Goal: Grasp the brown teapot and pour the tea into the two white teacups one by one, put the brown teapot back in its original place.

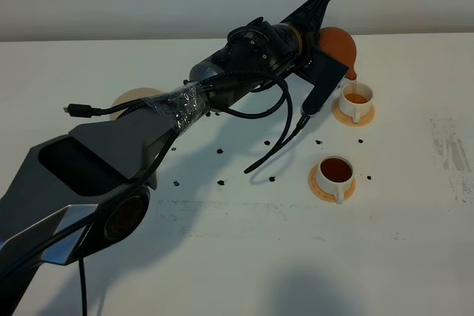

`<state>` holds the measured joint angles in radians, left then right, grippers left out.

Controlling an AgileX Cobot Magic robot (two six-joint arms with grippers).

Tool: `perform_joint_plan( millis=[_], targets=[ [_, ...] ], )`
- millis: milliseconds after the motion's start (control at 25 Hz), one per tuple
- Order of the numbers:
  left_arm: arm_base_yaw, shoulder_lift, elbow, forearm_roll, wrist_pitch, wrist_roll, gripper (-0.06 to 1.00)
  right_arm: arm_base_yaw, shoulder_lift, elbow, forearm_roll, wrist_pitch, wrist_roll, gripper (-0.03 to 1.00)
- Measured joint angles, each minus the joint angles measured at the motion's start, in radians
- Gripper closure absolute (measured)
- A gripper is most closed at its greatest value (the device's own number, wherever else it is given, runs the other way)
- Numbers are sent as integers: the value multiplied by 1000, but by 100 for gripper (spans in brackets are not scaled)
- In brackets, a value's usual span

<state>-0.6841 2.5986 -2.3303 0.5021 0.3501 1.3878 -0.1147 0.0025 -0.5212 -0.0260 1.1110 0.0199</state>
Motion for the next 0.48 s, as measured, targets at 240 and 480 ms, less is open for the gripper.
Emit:
perform_joint_plan(
  millis=[240,480],
  targets=[
    [0,0,0,1,-5,20,86,0,0,0,0,0,0,75],
    [0,0,0,2,-7,34,86,0,0,0,0,0,0,75]
  ],
)
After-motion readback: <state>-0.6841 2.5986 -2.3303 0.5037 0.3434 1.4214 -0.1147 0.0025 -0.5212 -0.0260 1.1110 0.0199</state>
